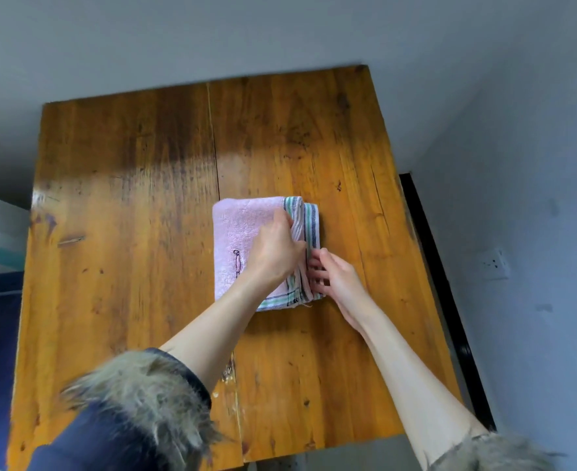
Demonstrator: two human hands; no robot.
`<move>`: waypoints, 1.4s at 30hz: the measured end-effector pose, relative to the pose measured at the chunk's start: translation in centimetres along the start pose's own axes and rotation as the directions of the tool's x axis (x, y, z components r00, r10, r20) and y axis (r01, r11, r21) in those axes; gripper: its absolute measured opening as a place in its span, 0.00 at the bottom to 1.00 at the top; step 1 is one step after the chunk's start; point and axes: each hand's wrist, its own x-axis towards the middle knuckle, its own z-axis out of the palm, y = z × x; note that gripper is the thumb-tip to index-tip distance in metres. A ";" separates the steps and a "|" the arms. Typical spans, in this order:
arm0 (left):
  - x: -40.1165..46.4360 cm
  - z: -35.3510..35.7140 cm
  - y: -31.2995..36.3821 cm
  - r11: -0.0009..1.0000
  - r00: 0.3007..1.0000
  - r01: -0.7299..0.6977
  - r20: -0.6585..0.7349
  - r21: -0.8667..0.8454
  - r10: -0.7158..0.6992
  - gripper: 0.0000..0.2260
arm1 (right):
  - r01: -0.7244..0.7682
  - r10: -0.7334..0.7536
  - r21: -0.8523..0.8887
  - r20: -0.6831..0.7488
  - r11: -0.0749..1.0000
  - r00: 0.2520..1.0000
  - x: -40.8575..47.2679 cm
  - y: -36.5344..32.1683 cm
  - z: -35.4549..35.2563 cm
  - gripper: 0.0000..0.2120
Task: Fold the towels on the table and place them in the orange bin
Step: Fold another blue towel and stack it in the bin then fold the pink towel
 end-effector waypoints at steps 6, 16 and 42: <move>1.0 2.2 1.1 0.999 0.999 -0.011 0.029 -0.037 0.012 0.10 | -0.036 0.035 0.016 0.014 0.999 0.999 0.6 0.3 -0.6 0.22; -1.1 0.0 -6.7 0.805 0.819 -0.347 -0.262 0.480 0.510 0.17 | 0.170 -0.350 -0.534 -0.254 0.828 0.902 2.2 0.8 0.8 0.18; -0.9 -1.8 -10.4 0.965 0.945 0.015 -0.311 -0.262 -0.099 0.23 | 0.161 -0.411 -0.706 -0.199 0.690 0.890 3.4 0.9 1.8 0.30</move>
